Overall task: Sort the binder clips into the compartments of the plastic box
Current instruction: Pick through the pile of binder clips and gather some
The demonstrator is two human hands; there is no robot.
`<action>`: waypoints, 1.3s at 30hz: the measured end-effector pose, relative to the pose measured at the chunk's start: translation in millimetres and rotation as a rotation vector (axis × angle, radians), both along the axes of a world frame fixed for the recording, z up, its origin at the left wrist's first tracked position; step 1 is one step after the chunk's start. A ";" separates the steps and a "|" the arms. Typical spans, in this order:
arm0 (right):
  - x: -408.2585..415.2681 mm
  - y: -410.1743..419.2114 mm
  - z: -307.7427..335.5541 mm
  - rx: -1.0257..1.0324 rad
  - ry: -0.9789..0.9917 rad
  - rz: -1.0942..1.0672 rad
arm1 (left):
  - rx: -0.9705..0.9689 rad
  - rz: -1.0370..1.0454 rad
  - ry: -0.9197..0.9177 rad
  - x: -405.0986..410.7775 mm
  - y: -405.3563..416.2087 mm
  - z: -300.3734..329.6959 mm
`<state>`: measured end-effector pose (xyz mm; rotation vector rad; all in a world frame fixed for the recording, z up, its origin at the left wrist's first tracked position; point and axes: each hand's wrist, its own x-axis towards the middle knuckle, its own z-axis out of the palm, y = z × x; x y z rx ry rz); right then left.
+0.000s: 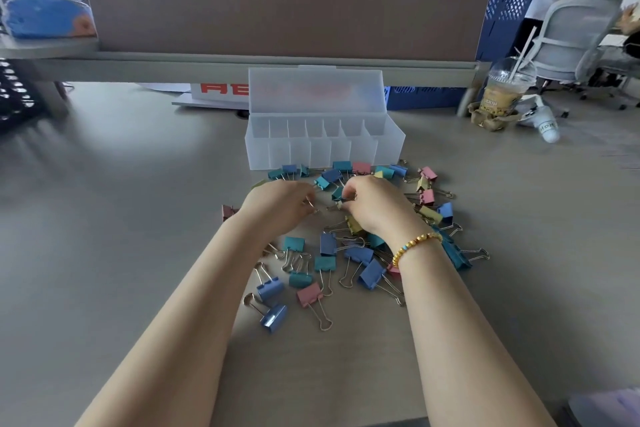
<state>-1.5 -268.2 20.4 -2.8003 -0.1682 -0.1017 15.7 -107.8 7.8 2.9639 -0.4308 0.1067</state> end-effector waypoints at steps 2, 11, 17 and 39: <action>0.5 2.2 -0.7 -0.014 0.019 0.045 | -0.011 -0.007 0.030 -0.6 4.3 0.9; -0.5 9.8 -2.3 -0.158 -0.029 0.125 | -0.641 0.202 0.182 0.6 17.2 11.0; 7.4 13.6 -10.5 -0.245 -0.020 0.095 | -0.885 0.273 0.315 -0.3 13.7 7.2; 9.7 15.6 -11.9 0.006 -0.028 0.073 | -1.079 0.251 0.361 -3.9 11.7 9.7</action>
